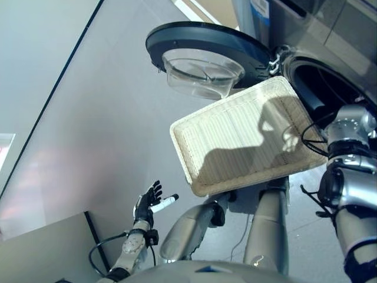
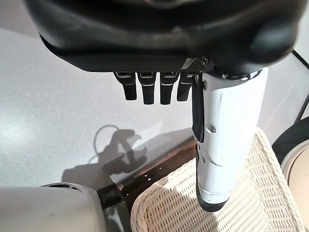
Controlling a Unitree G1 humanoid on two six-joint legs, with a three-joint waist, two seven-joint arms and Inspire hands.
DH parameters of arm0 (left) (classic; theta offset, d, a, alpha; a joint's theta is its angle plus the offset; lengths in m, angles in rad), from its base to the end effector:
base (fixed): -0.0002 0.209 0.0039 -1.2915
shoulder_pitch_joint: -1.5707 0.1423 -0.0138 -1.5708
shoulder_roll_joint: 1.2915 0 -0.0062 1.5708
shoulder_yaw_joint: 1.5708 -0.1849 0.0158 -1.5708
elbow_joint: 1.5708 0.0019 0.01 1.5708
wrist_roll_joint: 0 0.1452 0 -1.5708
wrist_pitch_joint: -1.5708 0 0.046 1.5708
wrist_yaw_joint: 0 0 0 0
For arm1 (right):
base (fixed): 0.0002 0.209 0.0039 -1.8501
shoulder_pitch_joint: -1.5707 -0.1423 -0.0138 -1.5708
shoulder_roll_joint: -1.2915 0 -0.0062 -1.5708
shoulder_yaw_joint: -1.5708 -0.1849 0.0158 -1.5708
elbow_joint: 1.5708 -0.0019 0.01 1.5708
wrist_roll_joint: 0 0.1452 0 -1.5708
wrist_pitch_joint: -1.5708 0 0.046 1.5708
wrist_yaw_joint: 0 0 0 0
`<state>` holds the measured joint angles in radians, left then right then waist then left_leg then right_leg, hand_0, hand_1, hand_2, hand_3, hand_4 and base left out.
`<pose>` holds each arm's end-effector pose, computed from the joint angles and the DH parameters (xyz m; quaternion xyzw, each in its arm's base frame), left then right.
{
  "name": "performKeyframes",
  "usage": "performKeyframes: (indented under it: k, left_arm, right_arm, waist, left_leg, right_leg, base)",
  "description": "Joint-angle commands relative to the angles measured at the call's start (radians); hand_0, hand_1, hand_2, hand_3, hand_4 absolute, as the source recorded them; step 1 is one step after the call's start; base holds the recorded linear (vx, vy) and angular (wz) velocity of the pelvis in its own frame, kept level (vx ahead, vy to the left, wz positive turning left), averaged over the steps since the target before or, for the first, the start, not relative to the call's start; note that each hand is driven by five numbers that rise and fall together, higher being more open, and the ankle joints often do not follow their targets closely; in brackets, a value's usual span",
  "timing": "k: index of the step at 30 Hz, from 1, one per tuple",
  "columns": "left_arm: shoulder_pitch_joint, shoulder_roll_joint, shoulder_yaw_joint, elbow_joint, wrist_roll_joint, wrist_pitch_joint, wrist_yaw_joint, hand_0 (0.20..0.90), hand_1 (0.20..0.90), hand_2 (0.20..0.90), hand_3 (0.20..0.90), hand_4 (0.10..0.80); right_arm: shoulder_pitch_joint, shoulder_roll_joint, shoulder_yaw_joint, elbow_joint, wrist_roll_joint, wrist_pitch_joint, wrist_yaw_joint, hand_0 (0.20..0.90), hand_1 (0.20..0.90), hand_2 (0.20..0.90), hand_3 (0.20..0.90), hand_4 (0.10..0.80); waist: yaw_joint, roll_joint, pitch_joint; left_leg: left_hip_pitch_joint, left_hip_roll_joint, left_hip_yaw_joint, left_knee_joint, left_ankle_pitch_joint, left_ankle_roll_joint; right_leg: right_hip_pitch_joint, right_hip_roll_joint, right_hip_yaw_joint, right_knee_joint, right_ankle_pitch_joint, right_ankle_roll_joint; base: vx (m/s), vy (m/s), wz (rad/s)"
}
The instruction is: Pick up the clothes and place them into the washing machine
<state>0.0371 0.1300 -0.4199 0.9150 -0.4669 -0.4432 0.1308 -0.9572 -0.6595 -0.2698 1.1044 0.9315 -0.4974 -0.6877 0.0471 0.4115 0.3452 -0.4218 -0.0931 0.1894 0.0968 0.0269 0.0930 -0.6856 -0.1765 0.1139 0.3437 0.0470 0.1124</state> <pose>0.1198 0.1454 -0.1000 -0.0499 0.2836 0.0306 0.9572 0.3182 -0.3375 0.1941 0.3553 -0.2068 -0.5628 0.7170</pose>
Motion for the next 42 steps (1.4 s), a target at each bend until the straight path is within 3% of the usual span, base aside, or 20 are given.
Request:
performKeyframes:
  k: [1, 8, 9, 12, 13, 14, 16, 17, 18, 22, 23, 25, 27, 30, 42]
  left_arm:
    - [0.022, 0.050, 0.042, 0.080, -0.037, -0.027, 0.035, 0.900, 0.900, 0.900, 0.900, 0.800]
    - [0.025, 0.055, 0.047, 0.076, -0.032, -0.030, 0.030, 0.900, 0.900, 0.900, 0.900, 0.800]
    - [0.026, 0.055, 0.047, 0.068, -0.029, -0.033, 0.029, 0.900, 0.900, 0.900, 0.900, 0.800]
    - [0.034, 0.054, 0.049, 0.058, -0.025, -0.039, 0.031, 0.900, 0.900, 0.900, 0.900, 0.800]
    - [0.032, 0.057, 0.048, 0.054, -0.018, -0.038, 0.031, 0.900, 0.900, 0.900, 0.900, 0.800]
    - [0.033, 0.059, 0.046, 0.054, -0.016, -0.039, 0.031, 0.900, 0.900, 0.900, 0.900, 0.800]
    - [0.034, 0.059, 0.048, 0.055, -0.020, -0.041, 0.031, 0.900, 0.900, 0.900, 0.900, 0.800]
    - [0.032, 0.059, 0.049, 0.059, -0.018, -0.038, 0.032, 0.900, 0.900, 0.900, 0.900, 0.800]
    - [0.029, 0.060, 0.051, 0.058, -0.022, -0.039, 0.033, 0.900, 0.900, 0.900, 0.900, 0.800]
    - [0.034, 0.057, 0.055, 0.056, -0.014, -0.042, 0.034, 0.900, 0.900, 0.900, 0.900, 0.800]
    - [0.033, 0.061, 0.060, 0.056, -0.011, -0.040, 0.032, 0.900, 0.900, 0.900, 0.900, 0.800]
    - [0.038, 0.059, 0.058, 0.056, -0.016, -0.040, 0.027, 0.900, 0.900, 0.900, 0.900, 0.800]
    - [0.036, 0.076, 0.060, 0.069, 0.006, -0.021, 0.026, 0.900, 0.900, 0.900, 0.900, 0.800]
    - [0.021, 0.073, 0.065, 0.077, 0.012, -0.005, 0.029, 0.900, 0.900, 0.900, 0.900, 0.800]
    - [0.039, 0.051, 0.054, 0.094, -0.019, 0.017, -0.002, 0.900, 0.900, 0.900, 0.900, 0.800]
  right_arm:
    - [-0.143, -0.128, 0.156, -0.133, -0.099, -0.091, 0.058, 0.900, 0.900, 0.900, 0.900, 0.800]
    - [-0.143, -0.140, 0.167, -0.081, -0.104, -0.077, 0.062, 0.900, 0.900, 0.900, 0.900, 0.800]
    - [-0.138, -0.136, 0.166, -0.091, -0.113, -0.077, 0.060, 0.200, 0.200, 0.200, 0.200, 0.300]
    - [-0.115, -0.128, 0.168, -0.107, -0.127, -0.074, 0.074, 0.200, 0.200, 0.200, 0.200, 0.300]
    - [-0.118, -0.137, 0.156, -0.089, -0.106, -0.076, 0.084, 0.345, 0.345, 0.345, 0.345, 0.404]
    - [-0.125, -0.146, 0.156, -0.058, -0.095, -0.076, 0.086, 0.900, 0.900, 0.900, 0.900, 0.800]
    - [-0.136, -0.143, 0.168, -0.070, -0.101, -0.076, 0.084, 0.900, 0.900, 0.900, 0.900, 0.800]
    - [-0.133, -0.145, 0.165, -0.063, -0.109, -0.071, 0.077, 0.658, 0.658, 0.658, 0.658, 0.627]
    - [-0.129, -0.140, 0.171, -0.083, -0.124, -0.075, 0.061, 0.200, 0.200, 0.200, 0.200, 0.300]
    - [-0.098, -0.129, 0.158, -0.098, -0.137, -0.070, 0.070, 0.200, 0.200, 0.200, 0.200, 0.300]
    - [-0.107, -0.140, 0.161, -0.083, -0.136, -0.067, 0.072, 0.900, 0.900, 0.900, 0.900, 0.800]
    - [-0.119, -0.146, 0.174, -0.031, -0.094, -0.051, 0.118, 0.900, 0.900, 0.900, 0.900, 0.800]
    - [-0.176, -0.218, 0.234, 0.172, -0.111, 0.052, 0.117, 0.900, 0.900, 0.900, 0.900, 0.800]
    - [-0.249, -0.201, 0.305, 0.256, -0.103, 0.101, 0.135, 0.900, 0.900, 0.900, 0.900, 0.800]
    - [-0.273, -0.164, 0.343, 0.359, -0.058, 0.137, 0.163, 0.900, 0.900, 0.900, 0.900, 0.800]
  waist:
    - [0.027, -0.012, -0.115]
    - [0.033, -0.012, -0.113]
    - [0.033, -0.010, -0.113]
    - [0.033, -0.011, -0.112]
    - [0.034, -0.011, -0.112]
    - [0.036, -0.011, -0.113]
    - [0.035, -0.010, -0.112]
    - [0.034, -0.010, -0.112]
    - [0.035, -0.009, -0.111]
    - [0.035, -0.006, -0.115]
    - [0.037, -0.006, -0.118]
    - [0.042, -0.008, -0.121]
    - [0.051, -0.020, -0.132]
    - [0.043, -0.022, -0.126]
    - [0.046, -0.022, -0.117]
  left_leg:
    - [-0.057, 0.039, -0.078, 0.052, 0.003, -0.110]
    - [-0.057, 0.041, -0.083, 0.048, 0.007, -0.112]
    - [-0.057, 0.040, -0.083, 0.048, 0.007, -0.112]
    - [-0.058, 0.039, -0.084, 0.049, 0.009, -0.112]
    - [-0.059, 0.039, -0.085, 0.049, 0.009, -0.113]
    - [-0.059, 0.038, -0.085, 0.048, 0.009, -0.113]
    - [-0.060, 0.038, -0.084, 0.048, 0.011, -0.114]
    - [-0.060, 0.038, -0.084, 0.048, 0.012, -0.114]
    - [-0.062, 0.038, -0.084, 0.050, 0.012, -0.114]
    - [-0.065, 0.037, -0.084, 0.052, 0.012, -0.113]
    - [-0.065, 0.037, -0.083, 0.052, 0.012, -0.113]
    - [-0.066, 0.037, -0.083, 0.053, 0.012, -0.113]
    - [-0.062, 0.037, -0.085, 0.053, 0.012, -0.115]
    - [-0.062, 0.039, -0.081, 0.051, 0.013, -0.116]
    - [-0.066, 0.040, -0.079, 0.051, 0.018, -0.115]
  right_leg:
    - [0.109, 0.096, -0.090, -0.007, -0.101, -0.090]
    - [0.111, 0.096, -0.095, -0.009, -0.102, -0.092]
    - [0.110, 0.095, -0.096, -0.009, -0.102, -0.092]
    - [0.108, 0.093, -0.096, -0.009, -0.099, -0.092]
    - [0.107, 0.092, -0.097, -0.009, -0.100, -0.092]
    - [0.108, 0.092, -0.097, -0.009, -0.100, -0.092]
    - [0.105, 0.091, -0.096, -0.009, -0.097, -0.092]
    - [0.106, 0.092, -0.096, -0.009, -0.098, -0.092]
    - [0.105, 0.092, -0.095, -0.008, -0.097, -0.092]
    - [0.105, 0.092, -0.096, -0.009, -0.097, -0.093]
    - [0.106, 0.091, -0.095, -0.010, -0.097, -0.092]
    - [0.106, 0.090, -0.096, -0.010, -0.095, -0.093]
    - [0.109, 0.090, -0.098, -0.011, -0.094, -0.095]
    - [0.108, 0.093, -0.096, -0.016, -0.089, -0.096]
    - [0.111, 0.094, -0.095, -0.023, -0.082, -0.099]
  base:
    - [0.000, 0.000, 0.00]
    - [0.002, -0.004, 0.04]
    - [0.000, 0.000, 0.00]
    - [0.000, 0.000, 0.00]
    - [0.000, 0.000, 0.00]
    - [0.000, 0.000, 0.00]
    - [0.000, 0.000, 0.00]
    - [0.000, 0.000, 0.00]
    - [0.000, 0.000, 0.00]
    - [0.000, 0.000, 0.00]
    - [0.000, 0.000, 0.00]
    - [0.000, 0.000, 0.00]
    - [-0.007, 0.005, 0.03]
    - [-0.017, 0.004, 0.11]
    - [0.000, 0.000, 0.00]
